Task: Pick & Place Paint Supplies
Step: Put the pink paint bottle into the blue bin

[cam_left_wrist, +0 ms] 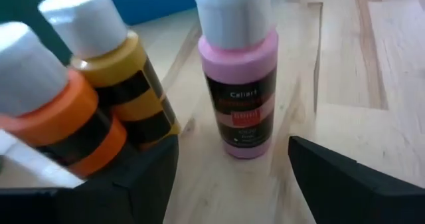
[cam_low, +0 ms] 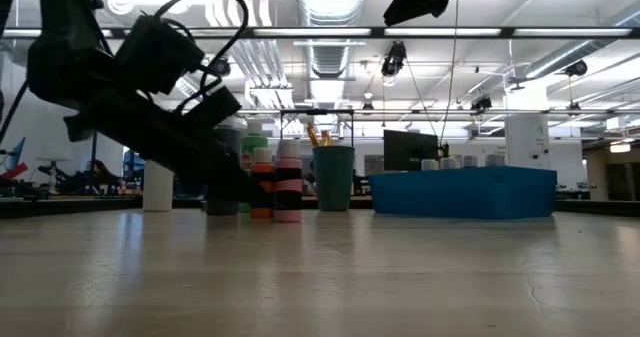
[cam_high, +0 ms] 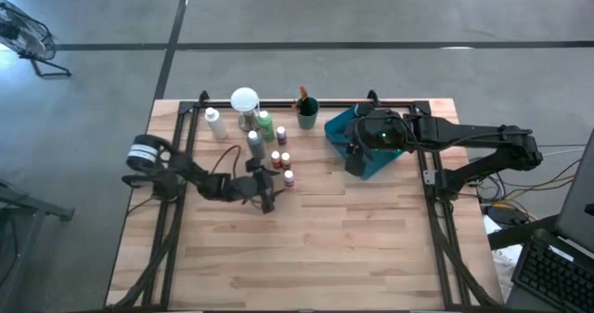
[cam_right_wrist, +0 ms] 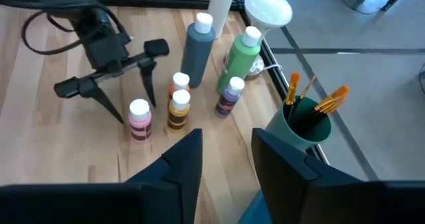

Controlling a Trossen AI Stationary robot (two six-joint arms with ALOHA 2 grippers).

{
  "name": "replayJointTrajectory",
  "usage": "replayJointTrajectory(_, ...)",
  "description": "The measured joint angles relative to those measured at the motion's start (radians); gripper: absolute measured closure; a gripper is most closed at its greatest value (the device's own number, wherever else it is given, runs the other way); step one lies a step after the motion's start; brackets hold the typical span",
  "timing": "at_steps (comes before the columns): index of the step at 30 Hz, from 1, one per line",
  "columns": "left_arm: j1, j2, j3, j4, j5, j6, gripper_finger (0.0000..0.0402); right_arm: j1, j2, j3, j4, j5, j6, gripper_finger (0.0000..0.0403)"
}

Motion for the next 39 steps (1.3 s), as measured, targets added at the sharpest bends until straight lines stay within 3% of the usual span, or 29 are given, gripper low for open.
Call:
replayJointTrajectory(16, 0.058, 0.101, 0.108, 0.007, 0.086, 0.055, 0.0113, -0.002, 0.0, 0.0, -0.009, -0.001, -0.01, 0.0303)
replayJointTrajectory(25, 0.084, 0.102, 0.12, 0.004, 0.095, 0.055, 0.012, -0.002, 0.0, 0.0, -0.017, -0.001, -0.004, 0.0286)
replayJointTrajectory(32, 0.085, 0.102, 0.12, 0.004, 0.106, 0.047, 0.0155, -0.002, 0.0, 0.0, -0.023, -0.001, -0.001, 0.027)
replayJointTrajectory(39, 0.085, 0.102, 0.119, 0.005, 0.111, 0.044, 0.0218, -0.002, 0.0, 0.0, -0.022, -0.001, 0.0, 0.0265)
